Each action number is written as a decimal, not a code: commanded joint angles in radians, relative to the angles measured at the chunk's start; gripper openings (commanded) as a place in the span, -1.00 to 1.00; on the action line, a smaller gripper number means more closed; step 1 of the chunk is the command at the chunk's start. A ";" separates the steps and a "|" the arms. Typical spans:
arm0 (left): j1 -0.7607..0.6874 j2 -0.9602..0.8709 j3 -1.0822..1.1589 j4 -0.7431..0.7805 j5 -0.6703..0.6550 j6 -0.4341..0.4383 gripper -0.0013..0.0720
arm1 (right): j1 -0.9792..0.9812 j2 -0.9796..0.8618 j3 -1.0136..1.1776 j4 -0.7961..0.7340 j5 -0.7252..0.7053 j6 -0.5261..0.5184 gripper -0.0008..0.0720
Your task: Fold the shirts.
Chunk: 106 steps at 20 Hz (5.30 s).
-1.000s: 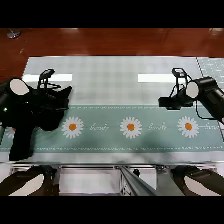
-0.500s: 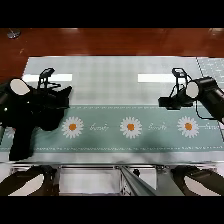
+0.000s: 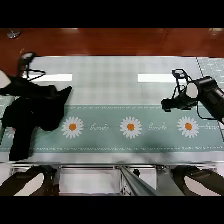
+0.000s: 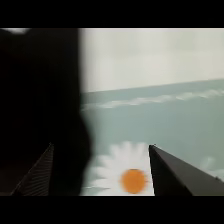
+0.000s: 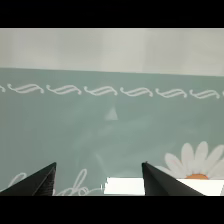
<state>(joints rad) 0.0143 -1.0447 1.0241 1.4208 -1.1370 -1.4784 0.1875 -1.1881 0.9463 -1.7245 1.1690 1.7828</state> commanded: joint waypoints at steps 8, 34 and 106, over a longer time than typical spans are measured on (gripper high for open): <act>0.440 0.098 -0.350 -0.068 0.295 -0.130 0.95 | 0.001 -0.001 0.000 0.101 0.032 -0.023 0.72; 0.365 0.187 0.309 -0.574 0.113 0.131 -0.90 | 0.001 0.211 0.000 0.126 0.018 0.019 0.72; -0.211 -0.036 -0.416 -0.897 0.338 0.299 -0.90 | 0.042 0.039 -0.452 1.022 -0.364 -0.242 0.73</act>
<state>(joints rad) -0.1974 -1.0786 0.5388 0.5266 -0.7326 -1.2091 0.1841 -1.0813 0.4805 -0.7929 0.8360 1.5799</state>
